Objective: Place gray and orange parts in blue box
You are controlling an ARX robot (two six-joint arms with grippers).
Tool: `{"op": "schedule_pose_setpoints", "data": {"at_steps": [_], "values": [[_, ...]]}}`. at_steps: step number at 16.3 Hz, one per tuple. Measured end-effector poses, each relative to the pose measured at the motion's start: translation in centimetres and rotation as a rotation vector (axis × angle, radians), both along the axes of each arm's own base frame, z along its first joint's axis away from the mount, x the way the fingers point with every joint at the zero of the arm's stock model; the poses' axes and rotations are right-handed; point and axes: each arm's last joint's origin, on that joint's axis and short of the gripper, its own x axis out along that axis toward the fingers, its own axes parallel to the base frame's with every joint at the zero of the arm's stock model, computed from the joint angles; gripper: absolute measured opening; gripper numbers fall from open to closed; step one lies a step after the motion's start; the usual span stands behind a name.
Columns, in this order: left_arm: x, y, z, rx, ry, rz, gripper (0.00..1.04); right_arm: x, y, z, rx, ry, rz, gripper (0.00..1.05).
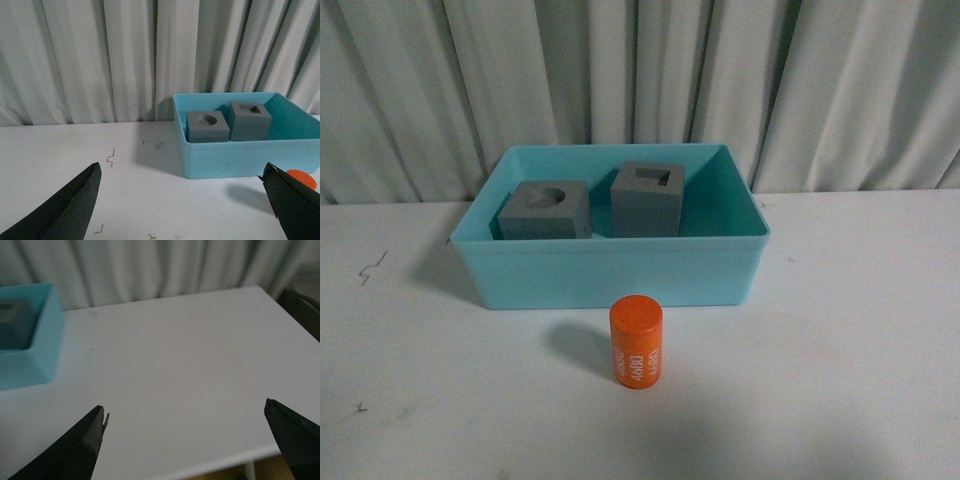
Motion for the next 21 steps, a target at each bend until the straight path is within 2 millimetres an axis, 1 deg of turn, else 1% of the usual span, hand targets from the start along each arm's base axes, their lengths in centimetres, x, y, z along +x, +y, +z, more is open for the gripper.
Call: {"op": "schedule_pose_setpoints", "data": {"at_steps": [1, 2, 3, 4, 5, 6, 7, 9, 11, 12, 13, 18, 21], "values": [[0.0, 0.0, 0.0, 0.000, 0.000, 0.000, 0.98, 2.0, 0.2, 0.8, -0.049, -0.010, 0.149, 0.98], [0.0, 0.0, 0.0, 0.000, 0.000, 0.000, 0.98, 3.9, 1.6, 0.2, -0.085, 0.027, 0.343, 0.98], [0.0, 0.0, 0.0, 0.000, 0.000, 0.000, 0.98, 5.3, 3.0, -0.9, -0.101, 0.075, 0.490, 0.98], [0.0, 0.0, 0.0, 0.000, 0.000, 0.000, 0.98, 6.8, 4.9, -2.0, -0.147, 0.104, 0.655, 0.98], [0.0, 0.0, 0.0, 0.000, 0.000, 0.000, 0.98, 8.1, 6.7, -2.4, -0.178, 0.104, 0.775, 0.98], [0.0, 0.0, 0.0, 0.000, 0.000, 0.000, 0.98, 10.0, 8.6, -2.7, -0.219, 0.091, 0.873, 0.98], [0.0, 0.0, 0.0, 0.000, 0.000, 0.000, 0.98, 11.9, 10.2, -3.4, -0.242, 0.095, 0.921, 0.98], [0.0, 0.0, 0.0, 0.000, 0.000, 0.000, 0.98, 14.8, 12.3, -5.3, -0.256, 0.146, 0.953, 0.98], [0.0, 0.0, 0.0, 0.000, 0.000, 0.000, 0.98, 16.2, 14.4, -6.9, -0.247, 0.177, 0.987, 0.98], [0.0, 0.0, 0.0, 0.000, 0.000, 0.000, 0.98, 16.5, 15.3, -7.4, -0.232, 0.192, 1.008, 0.98], [0.0, 0.0, 0.0, 0.000, 0.000, 0.000, 0.98, 17.5, 18.2, -8.8, -0.235, 0.205, 1.053, 0.98], [0.0, 0.0, 0.0, 0.000, 0.000, 0.000, 0.98, 18.8, 19.1, -10.7, -0.236, 0.248, 1.043, 0.98], [0.0, 0.0, 0.0, 0.000, 0.000, 0.000, 0.98, 19.6, 20.8, -11.3, -0.245, 0.248, 1.068, 0.98]]}}
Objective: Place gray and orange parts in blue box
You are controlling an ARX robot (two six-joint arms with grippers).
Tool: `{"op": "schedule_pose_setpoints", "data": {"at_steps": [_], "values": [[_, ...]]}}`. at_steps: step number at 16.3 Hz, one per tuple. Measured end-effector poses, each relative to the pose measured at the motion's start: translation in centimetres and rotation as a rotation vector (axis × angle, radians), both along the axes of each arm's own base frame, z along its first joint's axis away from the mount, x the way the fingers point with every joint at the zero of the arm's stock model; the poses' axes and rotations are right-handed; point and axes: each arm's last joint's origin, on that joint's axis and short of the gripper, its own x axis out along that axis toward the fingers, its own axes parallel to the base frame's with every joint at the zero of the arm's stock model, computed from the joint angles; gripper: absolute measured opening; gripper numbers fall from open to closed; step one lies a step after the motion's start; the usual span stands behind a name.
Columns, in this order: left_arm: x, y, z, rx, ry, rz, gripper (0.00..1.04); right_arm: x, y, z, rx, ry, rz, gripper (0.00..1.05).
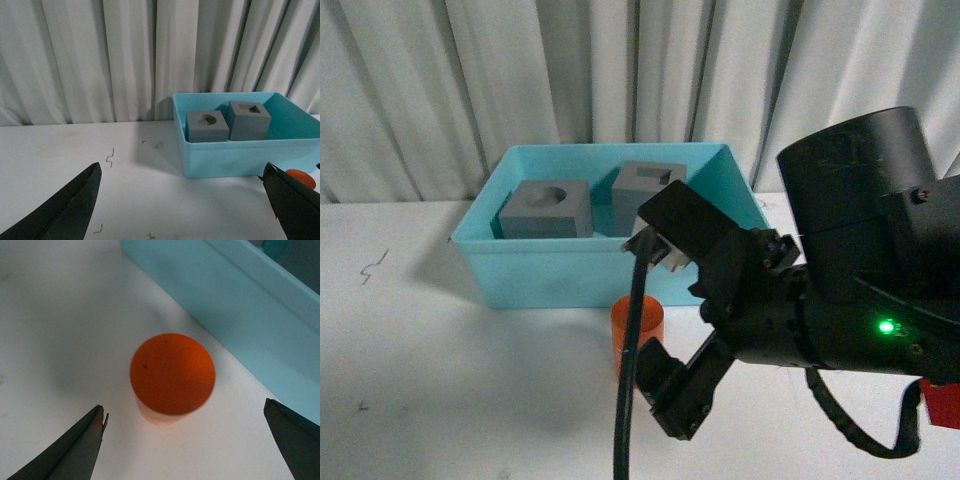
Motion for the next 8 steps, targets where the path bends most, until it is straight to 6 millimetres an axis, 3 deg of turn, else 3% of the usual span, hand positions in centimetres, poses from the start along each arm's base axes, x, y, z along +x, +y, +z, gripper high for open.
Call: {"op": "schedule_pose_setpoints", "data": {"at_steps": [6, 8], "values": [[0.0, 0.0, 0.0, 0.000, 0.000, 0.000, 0.98, 1.5, 1.9, -1.1, -0.017, 0.003, 0.014, 0.98], [0.0, 0.0, 0.0, 0.000, 0.000, 0.000, 0.98, 1.9, 2.3, -0.9, -0.014, -0.013, 0.011, 0.92]]}}
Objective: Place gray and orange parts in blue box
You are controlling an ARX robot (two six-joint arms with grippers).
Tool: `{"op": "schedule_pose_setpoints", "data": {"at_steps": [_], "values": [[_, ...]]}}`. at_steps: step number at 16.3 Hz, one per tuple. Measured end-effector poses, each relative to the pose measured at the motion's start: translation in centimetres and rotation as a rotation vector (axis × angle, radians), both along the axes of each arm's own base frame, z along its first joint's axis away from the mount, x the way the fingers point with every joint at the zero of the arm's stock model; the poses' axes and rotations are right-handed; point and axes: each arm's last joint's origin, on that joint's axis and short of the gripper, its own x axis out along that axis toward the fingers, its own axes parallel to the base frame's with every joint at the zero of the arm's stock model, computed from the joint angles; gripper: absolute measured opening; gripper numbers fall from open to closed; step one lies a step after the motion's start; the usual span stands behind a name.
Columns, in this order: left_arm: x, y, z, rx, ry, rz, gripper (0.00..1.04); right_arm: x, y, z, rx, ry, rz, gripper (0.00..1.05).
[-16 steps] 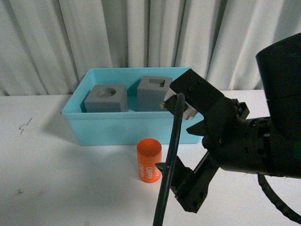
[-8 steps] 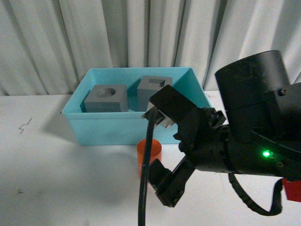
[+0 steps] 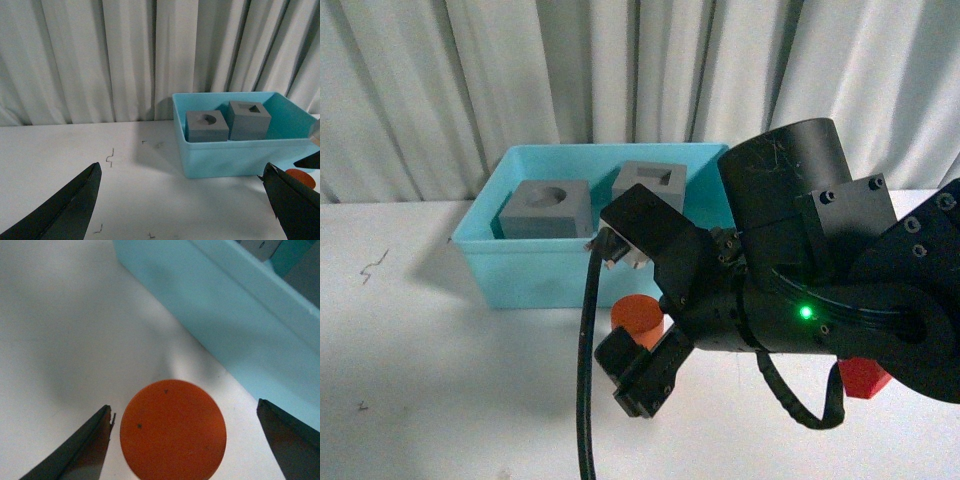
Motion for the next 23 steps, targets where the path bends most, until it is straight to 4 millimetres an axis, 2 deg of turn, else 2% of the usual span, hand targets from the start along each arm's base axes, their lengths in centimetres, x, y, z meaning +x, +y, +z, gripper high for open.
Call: {"op": "schedule_pose_setpoints", "data": {"at_steps": [1, 4, 6, 9, 10, 11, 13, 14, 15, 16, 18, 19, 23], "values": [[0.0, 0.0, 0.0, 0.000, 0.000, 0.000, 0.98, 0.2, 0.3, 0.3, 0.001, -0.004, 0.002, 0.79], [0.0, 0.0, 0.0, 0.000, 0.000, 0.000, 0.98, 0.1, 0.5, 0.3, -0.003, -0.001, 0.006, 0.54], [0.0, 0.0, 0.0, 0.000, 0.000, 0.000, 0.98, 0.2, 0.5, 0.4, -0.003, -0.002, 0.006, 0.48], [0.0, 0.0, 0.0, 0.000, 0.000, 0.000, 0.98, 0.0, 0.4, 0.6, -0.007, -0.015, -0.007, 0.48], [0.0, 0.0, 0.0, 0.000, 0.000, 0.000, 0.98, -0.8, -0.1, 3.3, 0.053, -0.044, -0.023, 0.48], [0.0, 0.0, 0.0, 0.000, 0.000, 0.000, 0.98, -0.8, -0.4, 6.1, 0.116, -0.101, -0.040, 0.48], [0.0, 0.0, 0.0, 0.000, 0.000, 0.000, 0.98, 0.0, -2.1, 15.0, 0.294, -0.327, -0.120, 0.48], [0.0, 0.0, 0.0, 0.000, 0.000, 0.000, 0.98, 1.1, -3.1, 18.4, 0.352, -0.432, -0.187, 0.48], [0.0, 0.0, 0.0, 0.000, 0.000, 0.000, 0.98, 2.4, -3.8, 19.6, 0.364, -0.483, -0.247, 0.48], [0.0, 0.0, 0.0, 0.000, 0.000, 0.000, 0.98, 3.9, -4.2, 18.7, 0.353, -0.475, -0.306, 0.48], [0.0, 0.0, 0.0, 0.000, 0.000, 0.000, 0.98, 6.6, -3.3, 13.6, 0.302, -0.325, -0.366, 0.48], [0.0, 0.0, 0.0, 0.000, 0.000, 0.000, 0.98, 7.3, -2.2, 12.0, 0.295, -0.280, -0.378, 0.48], [0.0, 0.0, 0.0, 0.000, 0.000, 0.000, 0.98, 9.0, 1.4, 11.1, 0.337, -0.261, -0.396, 0.48]]}}
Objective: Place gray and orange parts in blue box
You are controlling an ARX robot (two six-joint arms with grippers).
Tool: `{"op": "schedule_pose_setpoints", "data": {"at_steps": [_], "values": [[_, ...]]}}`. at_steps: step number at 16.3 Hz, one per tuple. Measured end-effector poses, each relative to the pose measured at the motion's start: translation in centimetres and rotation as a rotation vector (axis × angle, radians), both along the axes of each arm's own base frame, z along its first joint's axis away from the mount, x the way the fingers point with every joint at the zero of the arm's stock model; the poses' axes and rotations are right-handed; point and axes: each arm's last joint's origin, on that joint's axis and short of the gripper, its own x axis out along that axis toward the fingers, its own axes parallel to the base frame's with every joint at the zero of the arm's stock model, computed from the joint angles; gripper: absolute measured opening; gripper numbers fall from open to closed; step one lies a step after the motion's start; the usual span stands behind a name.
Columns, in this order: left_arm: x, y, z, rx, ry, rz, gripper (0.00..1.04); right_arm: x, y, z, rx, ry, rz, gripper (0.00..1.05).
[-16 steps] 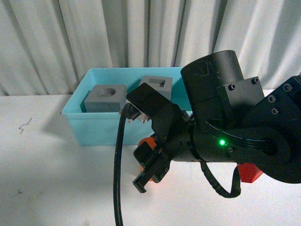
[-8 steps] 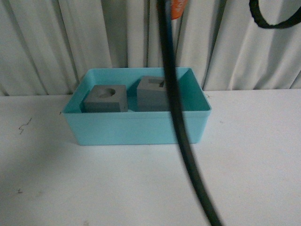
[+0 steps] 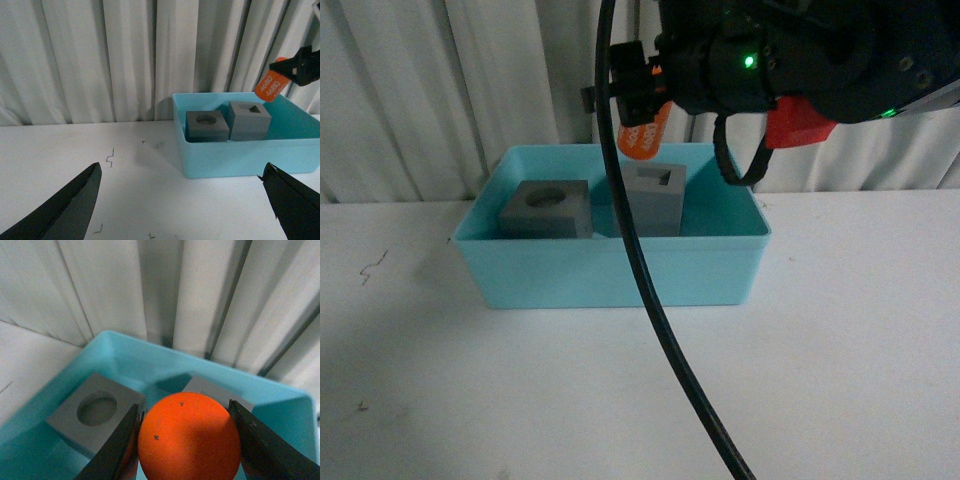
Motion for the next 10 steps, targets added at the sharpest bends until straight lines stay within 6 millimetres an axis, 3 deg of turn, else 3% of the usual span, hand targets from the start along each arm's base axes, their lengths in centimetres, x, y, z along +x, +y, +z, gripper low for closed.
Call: {"op": "schedule_pose_setpoints", "data": {"at_steps": [4, 10], "values": [[0.0, 0.0, 0.0, 0.000, 0.000, 0.000, 0.98, 0.6, 1.2, -6.0, -0.035, 0.164, -0.036, 0.48], [0.0, 0.0, 0.0, 0.000, 0.000, 0.000, 0.98, 1.3, 2.2, -6.6, -0.024, 0.170, -0.037, 0.47]]}}
